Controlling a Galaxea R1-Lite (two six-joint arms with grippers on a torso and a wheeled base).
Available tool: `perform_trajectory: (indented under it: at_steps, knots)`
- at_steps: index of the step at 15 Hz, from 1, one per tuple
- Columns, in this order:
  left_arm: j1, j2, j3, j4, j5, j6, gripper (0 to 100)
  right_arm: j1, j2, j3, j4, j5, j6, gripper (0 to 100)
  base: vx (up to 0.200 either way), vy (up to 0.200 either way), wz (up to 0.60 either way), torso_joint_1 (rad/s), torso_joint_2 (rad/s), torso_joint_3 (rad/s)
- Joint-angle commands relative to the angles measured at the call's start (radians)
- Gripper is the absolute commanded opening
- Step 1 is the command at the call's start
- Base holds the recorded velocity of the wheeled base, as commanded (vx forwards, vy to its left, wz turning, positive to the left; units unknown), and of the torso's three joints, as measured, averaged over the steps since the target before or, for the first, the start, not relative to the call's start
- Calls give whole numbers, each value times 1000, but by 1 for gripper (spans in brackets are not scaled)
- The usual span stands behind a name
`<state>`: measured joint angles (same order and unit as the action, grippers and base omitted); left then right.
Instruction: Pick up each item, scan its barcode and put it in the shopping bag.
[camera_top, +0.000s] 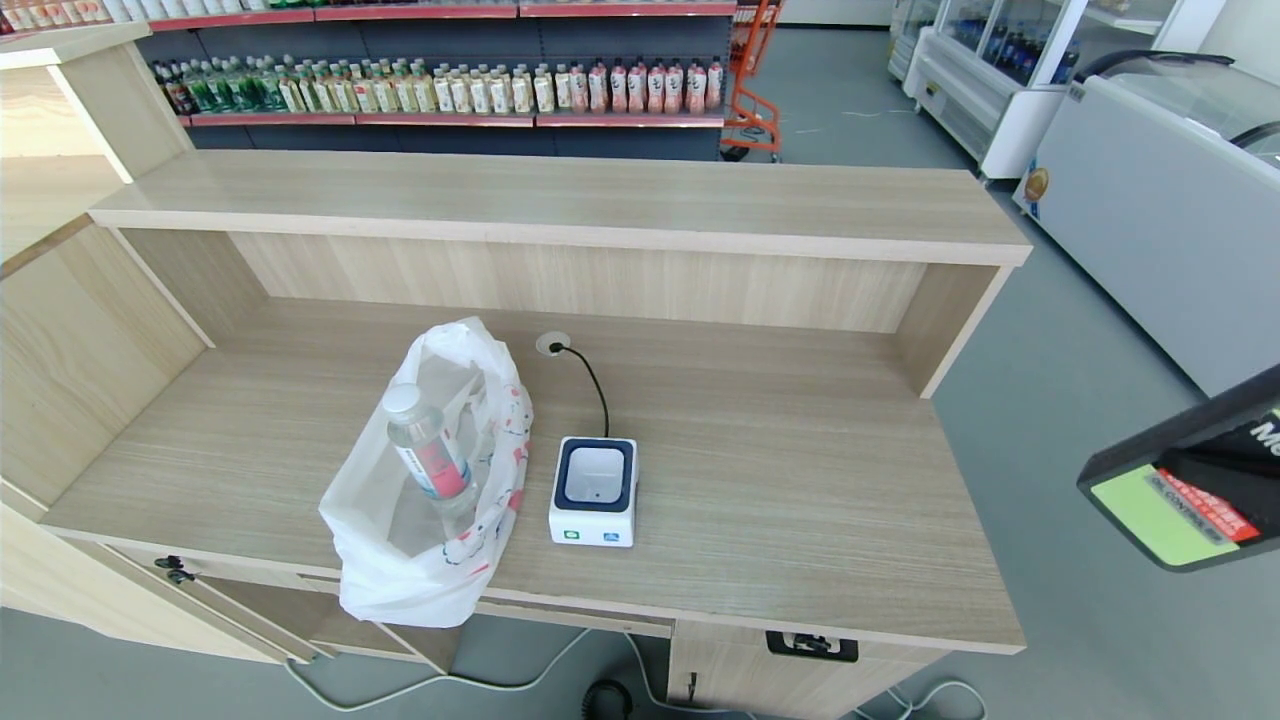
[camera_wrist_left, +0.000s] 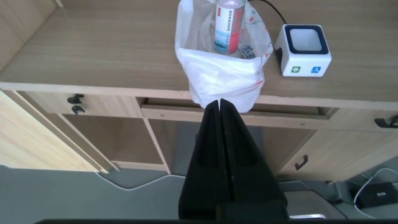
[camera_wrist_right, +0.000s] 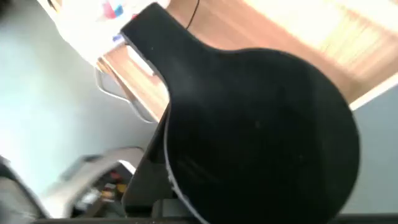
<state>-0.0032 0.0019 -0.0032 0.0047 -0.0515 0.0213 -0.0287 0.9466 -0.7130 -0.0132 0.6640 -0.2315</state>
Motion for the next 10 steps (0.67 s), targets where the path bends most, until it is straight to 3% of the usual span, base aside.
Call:
perform_trajectory:
  at_steps: [1, 3, 7, 10]
  knots:
    - [0, 0, 0, 0, 1, 0, 0, 32, 40, -102, 10, -84, 544, 0, 0, 0, 0, 0, 0, 0]
    - [0, 0, 0, 0, 1, 0, 0, 27, 63, -109, 9, -84, 825, 0, 0, 0, 0, 0, 0, 0]
    - [0, 0, 0, 0, -1, 0, 0, 27, 95, -2, -73, -83, 813, 0, 0, 0, 0, 0, 0, 0]
    - [0, 1, 0, 0, 1, 0, 0, 26, 129, 3, -119, -87, 811, 0, 0, 0, 0, 0, 0, 0]
